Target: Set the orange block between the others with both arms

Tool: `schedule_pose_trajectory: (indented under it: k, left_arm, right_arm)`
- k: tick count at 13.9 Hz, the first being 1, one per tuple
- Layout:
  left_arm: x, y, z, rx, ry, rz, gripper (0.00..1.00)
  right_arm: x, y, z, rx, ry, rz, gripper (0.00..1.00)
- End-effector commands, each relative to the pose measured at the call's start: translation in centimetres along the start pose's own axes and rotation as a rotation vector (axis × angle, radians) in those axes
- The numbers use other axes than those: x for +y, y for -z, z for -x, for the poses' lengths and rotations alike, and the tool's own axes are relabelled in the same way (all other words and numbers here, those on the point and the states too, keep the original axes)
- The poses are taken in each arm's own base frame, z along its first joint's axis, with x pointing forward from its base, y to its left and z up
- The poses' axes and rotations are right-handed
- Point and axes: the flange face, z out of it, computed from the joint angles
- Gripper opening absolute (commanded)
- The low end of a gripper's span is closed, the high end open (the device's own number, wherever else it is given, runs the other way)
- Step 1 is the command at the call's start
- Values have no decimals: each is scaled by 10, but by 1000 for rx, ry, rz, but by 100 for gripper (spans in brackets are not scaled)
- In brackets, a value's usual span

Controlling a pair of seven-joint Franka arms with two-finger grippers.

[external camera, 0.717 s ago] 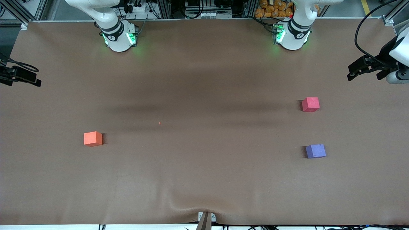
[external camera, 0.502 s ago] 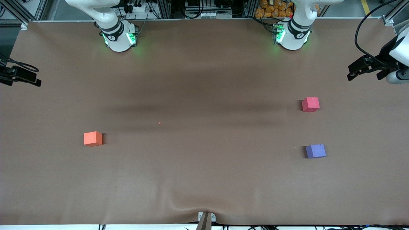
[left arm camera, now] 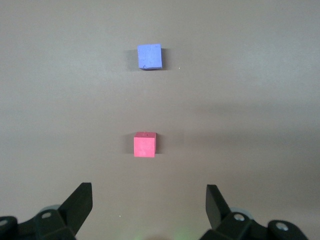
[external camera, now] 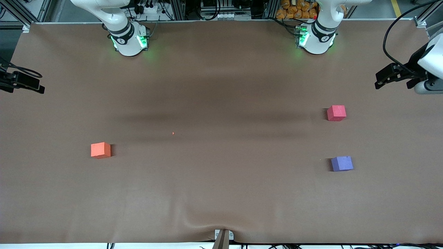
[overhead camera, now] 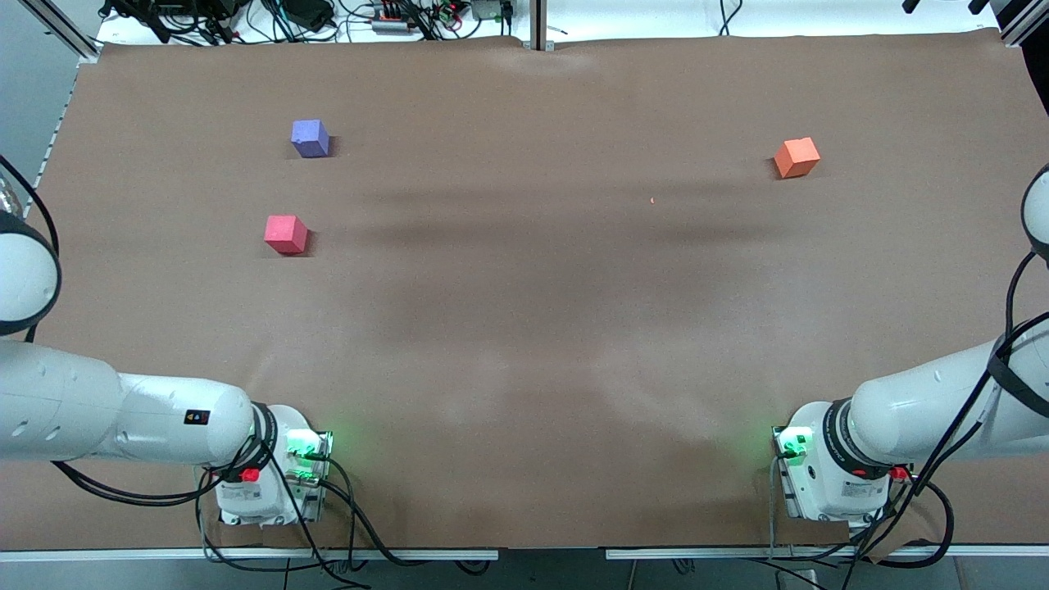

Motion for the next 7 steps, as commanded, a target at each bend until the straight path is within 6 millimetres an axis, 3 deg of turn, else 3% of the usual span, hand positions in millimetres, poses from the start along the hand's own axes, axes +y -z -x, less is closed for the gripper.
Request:
schedule_pose_trajectory:
  k: [1,4,7]
  left_arm:
    - [-4,2,-3,-10,-16,-22,100]
    - [-4,0,-3,-14,-13,-22,100]
    - [-5,-1,-4,-12,-8,-16,100]
  right_arm:
    - [3,-2,-4,11,-7,-8,100]
    - [2,-21,-29,48,-5,-1,100]
    - [4,-66,-64,40,-10,5,100]
